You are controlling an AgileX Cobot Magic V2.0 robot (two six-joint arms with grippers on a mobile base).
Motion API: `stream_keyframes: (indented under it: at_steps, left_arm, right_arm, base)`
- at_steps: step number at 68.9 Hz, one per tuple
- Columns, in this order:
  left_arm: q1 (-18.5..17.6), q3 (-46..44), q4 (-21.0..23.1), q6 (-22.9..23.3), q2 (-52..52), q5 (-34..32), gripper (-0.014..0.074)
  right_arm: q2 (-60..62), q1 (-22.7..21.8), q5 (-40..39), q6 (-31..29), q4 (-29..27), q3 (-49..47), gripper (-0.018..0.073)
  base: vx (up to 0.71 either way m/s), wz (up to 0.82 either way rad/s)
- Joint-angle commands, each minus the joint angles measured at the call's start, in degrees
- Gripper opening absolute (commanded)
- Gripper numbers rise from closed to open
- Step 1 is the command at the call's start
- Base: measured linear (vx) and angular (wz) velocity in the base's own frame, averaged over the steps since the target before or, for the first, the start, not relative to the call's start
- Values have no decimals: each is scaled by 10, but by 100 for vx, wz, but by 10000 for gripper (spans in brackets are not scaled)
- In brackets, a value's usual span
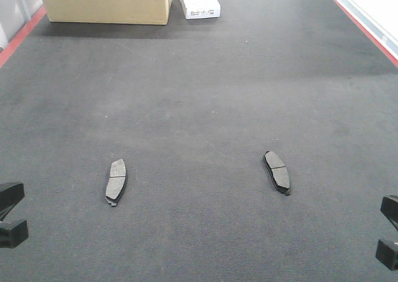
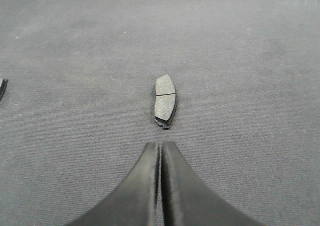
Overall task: Move and align brake pads A on conveyor
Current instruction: 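Open the right gripper to release the pad and lift away, then back the base away from the conveyor and turn toward the aisle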
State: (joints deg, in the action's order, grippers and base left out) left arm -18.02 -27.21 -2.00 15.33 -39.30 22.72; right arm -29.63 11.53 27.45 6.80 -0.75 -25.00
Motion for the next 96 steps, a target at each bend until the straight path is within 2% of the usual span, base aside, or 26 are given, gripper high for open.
stream_keyframes:
  at_steps: [1, 35, 96]
  left_arm:
    - [-2, -14, -1, 3, 2, -38, -6]
    - [-2, -14, -1, 3, 2, -38, -6]
    - [-2, -14, -1, 3, 2, -38, -6]
  right_arm:
    - [-1, -2, -42, -4, 2, -15, -10]
    - [-4, -2, -42, -4, 2, -15, -10]
    - [-4, -2, -42, -4, 2, -15, -10]
  base:
    - [0, 0]
    - [-4, 1]
    - [-21, 1]
